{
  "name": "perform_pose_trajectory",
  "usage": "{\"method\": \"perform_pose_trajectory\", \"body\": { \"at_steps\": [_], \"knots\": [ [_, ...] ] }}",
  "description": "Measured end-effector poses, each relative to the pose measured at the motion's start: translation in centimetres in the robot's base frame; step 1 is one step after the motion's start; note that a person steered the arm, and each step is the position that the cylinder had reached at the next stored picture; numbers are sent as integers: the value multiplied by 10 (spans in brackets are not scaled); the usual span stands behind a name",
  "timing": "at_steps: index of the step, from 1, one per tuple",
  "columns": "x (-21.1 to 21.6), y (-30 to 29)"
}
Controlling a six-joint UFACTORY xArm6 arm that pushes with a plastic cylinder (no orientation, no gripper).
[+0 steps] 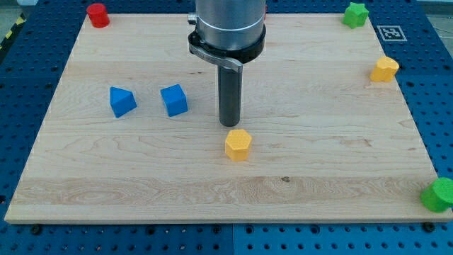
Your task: Push the yellow hexagon towards the bottom center
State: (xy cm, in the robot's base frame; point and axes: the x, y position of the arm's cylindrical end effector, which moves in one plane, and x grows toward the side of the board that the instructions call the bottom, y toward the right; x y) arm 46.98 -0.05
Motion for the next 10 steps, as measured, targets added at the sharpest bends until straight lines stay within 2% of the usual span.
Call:
{"method": "perform_pose_trajectory", "body": {
  "at_steps": [4, 10],
  "knots": [
    [22, 22],
    [62, 22]
  ]
}}
